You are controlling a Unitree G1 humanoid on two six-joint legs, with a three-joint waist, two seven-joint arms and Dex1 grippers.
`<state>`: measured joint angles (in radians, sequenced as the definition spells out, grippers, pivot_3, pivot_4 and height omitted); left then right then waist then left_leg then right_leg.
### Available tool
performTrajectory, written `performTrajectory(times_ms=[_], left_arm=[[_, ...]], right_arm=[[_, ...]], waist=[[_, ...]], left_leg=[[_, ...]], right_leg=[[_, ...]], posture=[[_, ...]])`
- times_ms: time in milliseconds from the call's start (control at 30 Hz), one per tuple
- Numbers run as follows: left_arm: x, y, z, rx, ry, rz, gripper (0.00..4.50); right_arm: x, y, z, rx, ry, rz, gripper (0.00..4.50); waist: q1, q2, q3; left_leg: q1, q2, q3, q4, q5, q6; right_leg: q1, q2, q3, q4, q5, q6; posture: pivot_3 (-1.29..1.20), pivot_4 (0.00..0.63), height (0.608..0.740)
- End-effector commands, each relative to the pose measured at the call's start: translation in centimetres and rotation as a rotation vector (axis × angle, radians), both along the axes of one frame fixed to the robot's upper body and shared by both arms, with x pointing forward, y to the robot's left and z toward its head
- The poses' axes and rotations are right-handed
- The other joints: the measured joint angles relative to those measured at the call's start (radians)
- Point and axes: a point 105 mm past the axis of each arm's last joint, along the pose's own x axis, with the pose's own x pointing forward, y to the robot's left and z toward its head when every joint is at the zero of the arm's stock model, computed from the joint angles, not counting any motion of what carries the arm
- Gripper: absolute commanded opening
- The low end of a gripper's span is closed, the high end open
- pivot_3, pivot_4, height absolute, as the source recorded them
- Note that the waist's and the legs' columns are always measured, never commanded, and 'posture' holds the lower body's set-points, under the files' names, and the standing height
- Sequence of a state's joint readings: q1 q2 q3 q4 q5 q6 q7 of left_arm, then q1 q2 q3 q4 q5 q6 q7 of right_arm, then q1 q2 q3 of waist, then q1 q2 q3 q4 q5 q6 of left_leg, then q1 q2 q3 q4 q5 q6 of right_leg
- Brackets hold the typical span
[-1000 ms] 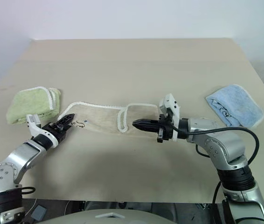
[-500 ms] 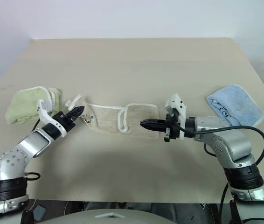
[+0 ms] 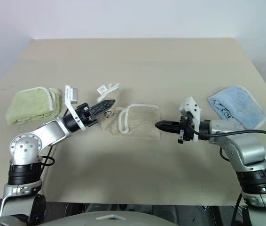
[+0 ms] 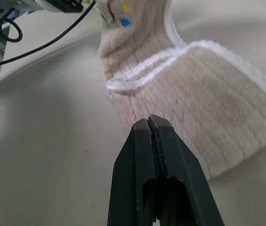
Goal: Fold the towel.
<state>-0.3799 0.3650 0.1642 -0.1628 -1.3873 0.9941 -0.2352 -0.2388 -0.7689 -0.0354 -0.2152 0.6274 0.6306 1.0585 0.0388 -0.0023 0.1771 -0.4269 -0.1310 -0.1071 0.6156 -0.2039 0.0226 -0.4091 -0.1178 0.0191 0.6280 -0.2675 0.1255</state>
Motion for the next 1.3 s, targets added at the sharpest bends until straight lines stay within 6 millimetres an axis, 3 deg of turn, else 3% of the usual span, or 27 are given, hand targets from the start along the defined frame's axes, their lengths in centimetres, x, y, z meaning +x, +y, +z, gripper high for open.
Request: performTrajectory(times_ms=[33,400,1167,1300], left_arm=[[-0.4,-1.8,0.5,0.000,-0.037,-0.081,0.06],[0.5,-5.0,-2.1,0.105,-0.024,-0.152,0.06],[-0.3,-8.8,-2.6,0.118,-0.069,-0.279,0.06],[-0.2,-9.3,-2.9,0.139,-0.072,-0.293,0.99]], right_arm=[[-0.1,-0.6,1.1,-0.005,-0.055,-0.010,0.00],[-0.4,-1.0,1.2,0.000,-0.059,-0.035,0.00],[-0.2,-1.8,0.4,-0.043,-0.072,-0.061,0.00],[-0.2,-1.7,0.4,-0.040,-0.074,-0.059,0.00]], waist=[[0.000,0.000,0.000],[0.001,0.000,0.000],[0.001,0.000,0.000],[0.001,-0.001,0.000]], left_leg=[[0.000,0.000,0.000,0.000,0.000,0.000],[0.000,0.000,0.000,0.001,0.000,0.000],[0.000,0.000,0.000,0.002,0.000,0.000],[0.000,0.000,0.000,0.004,0.000,0.000]], right_leg=[[0.000,0.000,0.000,0.000,0.000,0.000],[0.001,0.000,0.000,0.000,0.000,0.000],[0.001,0.000,-0.001,0.001,0.000,0.000],[0.002,0.001,-0.001,0.001,0.000,0.000]], posture=[[0.00,0.150,0.728],[0.00,0.150,0.728],[0.00,0.150,0.728],[0.00,0.150,0.728]])
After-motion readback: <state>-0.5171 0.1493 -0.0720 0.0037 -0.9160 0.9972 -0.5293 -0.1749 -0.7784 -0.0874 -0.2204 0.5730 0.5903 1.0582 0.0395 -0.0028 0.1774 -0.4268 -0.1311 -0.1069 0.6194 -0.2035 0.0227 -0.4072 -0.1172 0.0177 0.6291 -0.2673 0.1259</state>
